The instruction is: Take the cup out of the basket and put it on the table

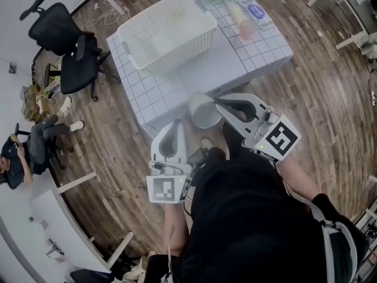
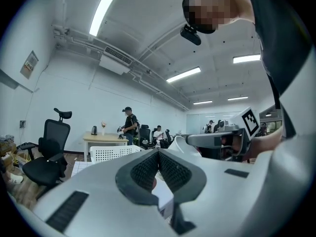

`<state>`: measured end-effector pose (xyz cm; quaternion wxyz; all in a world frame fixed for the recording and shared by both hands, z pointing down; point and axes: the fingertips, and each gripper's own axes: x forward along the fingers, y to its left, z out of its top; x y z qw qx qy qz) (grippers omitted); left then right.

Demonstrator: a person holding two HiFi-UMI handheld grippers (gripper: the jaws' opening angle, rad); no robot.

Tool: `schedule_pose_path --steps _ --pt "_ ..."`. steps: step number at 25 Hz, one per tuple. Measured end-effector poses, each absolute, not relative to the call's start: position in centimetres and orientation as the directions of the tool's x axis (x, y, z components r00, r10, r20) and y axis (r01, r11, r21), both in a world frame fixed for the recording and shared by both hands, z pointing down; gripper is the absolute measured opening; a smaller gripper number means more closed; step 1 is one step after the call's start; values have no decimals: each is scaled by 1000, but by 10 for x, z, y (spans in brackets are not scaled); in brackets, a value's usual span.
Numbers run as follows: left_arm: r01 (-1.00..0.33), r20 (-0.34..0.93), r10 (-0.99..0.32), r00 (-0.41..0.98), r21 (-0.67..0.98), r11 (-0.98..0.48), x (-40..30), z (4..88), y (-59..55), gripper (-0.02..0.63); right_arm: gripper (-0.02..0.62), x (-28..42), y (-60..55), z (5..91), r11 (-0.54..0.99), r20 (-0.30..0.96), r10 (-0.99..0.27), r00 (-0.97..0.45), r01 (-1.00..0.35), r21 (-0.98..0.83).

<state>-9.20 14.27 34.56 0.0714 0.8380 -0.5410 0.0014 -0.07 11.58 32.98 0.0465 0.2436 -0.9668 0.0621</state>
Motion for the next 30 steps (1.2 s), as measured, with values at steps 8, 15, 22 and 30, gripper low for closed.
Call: schedule_pose_path --steps 8,15,22,30 --pt "-910 92 -908 408 125 -396 -91 346 161 9 25 3 133 325 881 120 -450 -885 -462 -105" --pt "-919 81 -920 383 134 -371 -64 338 153 9 24 28 125 306 894 57 -434 -899 -438 -92" --pt "-919 90 -918 386 125 -374 -44 338 148 9 21 44 126 309 906 56 -411 -910 -415 -84" --pt "-923 85 -923 375 122 -364 -41 335 147 9 21 43 127 311 912 45 -394 -918 -397 -100"
